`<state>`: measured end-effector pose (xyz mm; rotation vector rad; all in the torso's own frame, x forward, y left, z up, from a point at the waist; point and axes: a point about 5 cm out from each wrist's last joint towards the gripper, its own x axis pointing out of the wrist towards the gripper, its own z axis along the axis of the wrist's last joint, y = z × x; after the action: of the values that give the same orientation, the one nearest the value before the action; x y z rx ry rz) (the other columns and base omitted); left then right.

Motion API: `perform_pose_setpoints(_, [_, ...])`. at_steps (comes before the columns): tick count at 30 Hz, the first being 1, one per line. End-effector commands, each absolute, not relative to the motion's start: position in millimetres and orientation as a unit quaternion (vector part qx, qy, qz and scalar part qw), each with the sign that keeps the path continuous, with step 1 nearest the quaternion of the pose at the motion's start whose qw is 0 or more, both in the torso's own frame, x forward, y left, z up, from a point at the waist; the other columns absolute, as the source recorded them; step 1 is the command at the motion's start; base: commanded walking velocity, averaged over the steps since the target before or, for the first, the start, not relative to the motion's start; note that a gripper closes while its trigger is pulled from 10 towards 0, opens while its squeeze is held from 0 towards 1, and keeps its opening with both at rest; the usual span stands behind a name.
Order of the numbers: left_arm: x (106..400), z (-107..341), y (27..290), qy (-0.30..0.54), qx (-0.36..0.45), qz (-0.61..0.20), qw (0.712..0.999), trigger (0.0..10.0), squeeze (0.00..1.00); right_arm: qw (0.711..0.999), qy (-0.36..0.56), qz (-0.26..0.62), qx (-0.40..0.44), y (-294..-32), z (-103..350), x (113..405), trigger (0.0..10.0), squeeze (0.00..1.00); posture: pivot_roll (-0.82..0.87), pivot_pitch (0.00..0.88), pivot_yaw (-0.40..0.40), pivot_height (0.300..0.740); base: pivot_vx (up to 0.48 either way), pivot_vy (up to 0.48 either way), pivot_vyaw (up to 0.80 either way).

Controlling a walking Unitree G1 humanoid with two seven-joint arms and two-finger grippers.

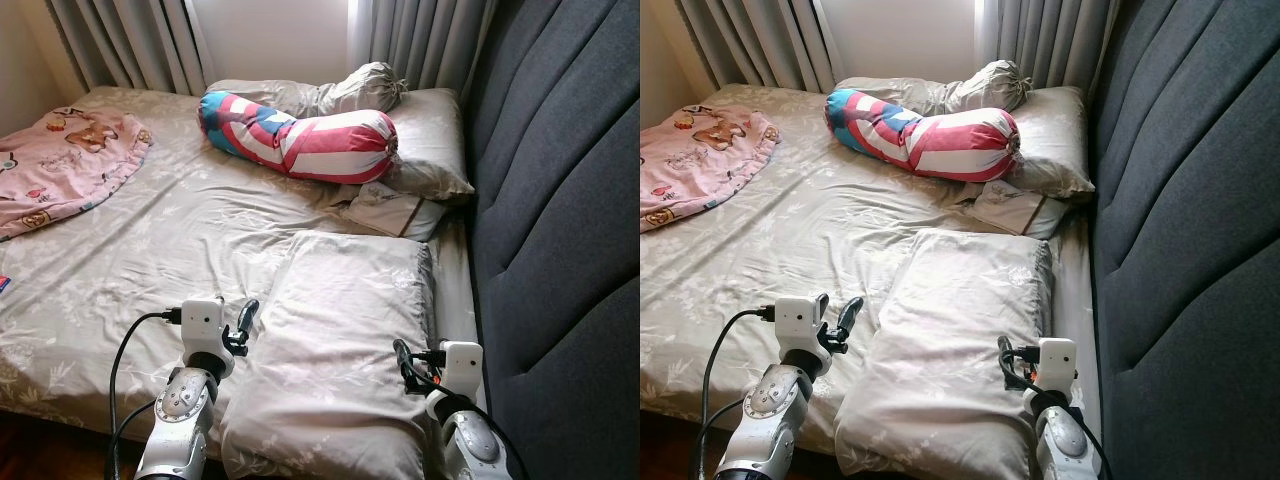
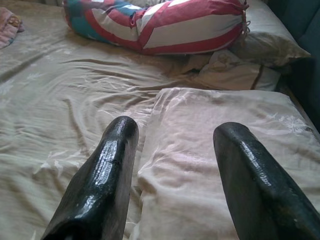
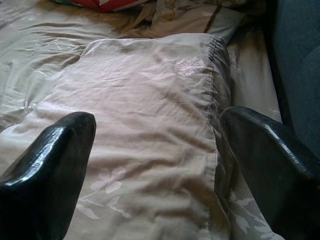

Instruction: Clean up the room

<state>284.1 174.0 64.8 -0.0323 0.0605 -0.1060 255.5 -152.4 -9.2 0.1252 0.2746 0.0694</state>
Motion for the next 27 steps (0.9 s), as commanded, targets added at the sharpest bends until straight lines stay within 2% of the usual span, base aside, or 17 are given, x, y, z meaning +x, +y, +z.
perform_pose_setpoints(1, [284.0, 66.4, 172.6, 0.025, -0.014, -0.055, 0.998, 10.0, 0.00, 0.990, 0.125, 0.036, 0.059, -153.0, -5.5, 257.2, 10.0, 0.00, -0.11, 0.056, -0.022, 0.685, 0.000, 0.000, 0.00])
perform_pose_setpoints(10, [282.2, 65.0, 171.9, 0.028, -0.015, -0.055, 0.998, 10.0, 0.00, 0.988, 0.140, 0.039, 0.054, -153.6, -8.8, 256.2, 10.0, 0.00, -0.11, 0.049, -0.028, 0.685, 0.000, 0.000, 0.00])
perform_pose_setpoints(16, [281.6, 63.0, 170.8, 0.032, -0.014, -0.058, 0.998, 10.0, 0.00, 0.987, 0.143, 0.046, 0.054, -152.3, -10.1, 255.8, 10.0, 0.00, -0.11, 0.036, -0.028, 0.651, 0.000, 0.000, 0.00])
perform_pose_setpoints(27, [282.2, 62.6, 170.9, 0.036, -0.013, -0.061, 0.997, 10.0, 0.00, 0.986, 0.150, 0.046, 0.052, -152.8, -11.6, 256.1, 10.0, 0.00, -0.11, 0.044, -0.026, 0.651, 0.000, 0.000, 0.00])
